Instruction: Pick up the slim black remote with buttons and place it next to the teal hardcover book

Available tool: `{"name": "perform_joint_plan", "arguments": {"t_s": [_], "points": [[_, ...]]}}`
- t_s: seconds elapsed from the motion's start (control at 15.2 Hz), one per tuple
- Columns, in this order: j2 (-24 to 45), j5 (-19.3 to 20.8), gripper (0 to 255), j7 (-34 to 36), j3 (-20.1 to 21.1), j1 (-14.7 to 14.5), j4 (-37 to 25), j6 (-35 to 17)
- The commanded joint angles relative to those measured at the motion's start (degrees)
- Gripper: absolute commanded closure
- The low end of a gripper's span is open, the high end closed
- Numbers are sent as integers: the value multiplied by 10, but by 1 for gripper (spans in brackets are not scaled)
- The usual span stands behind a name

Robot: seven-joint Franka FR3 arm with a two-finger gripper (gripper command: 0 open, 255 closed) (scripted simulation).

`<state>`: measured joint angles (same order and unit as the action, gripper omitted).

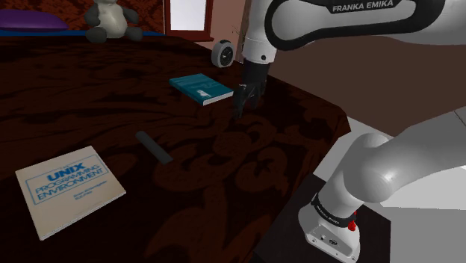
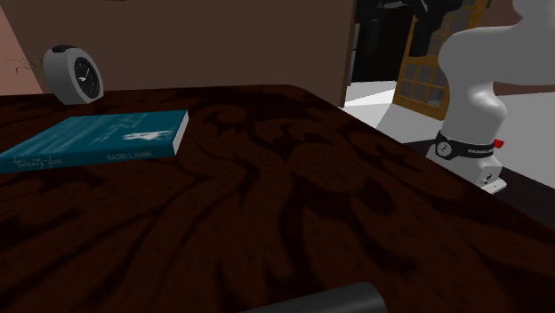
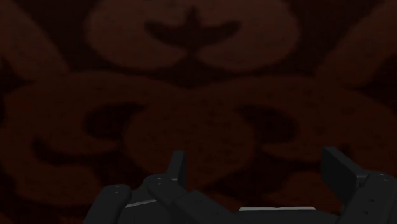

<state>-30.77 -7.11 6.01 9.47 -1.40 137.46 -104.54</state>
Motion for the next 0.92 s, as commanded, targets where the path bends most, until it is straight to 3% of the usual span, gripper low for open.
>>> {"name": "perform_joint_plan", "arguments": {"t_s": [0.0,0.46,0.86], "points": [[32,-8,0,23,17,-4,-7,-30],[171,-8,0,100,67,-9,-65,-123],[301,24,0,173,97,-17,-145,-181]]}}
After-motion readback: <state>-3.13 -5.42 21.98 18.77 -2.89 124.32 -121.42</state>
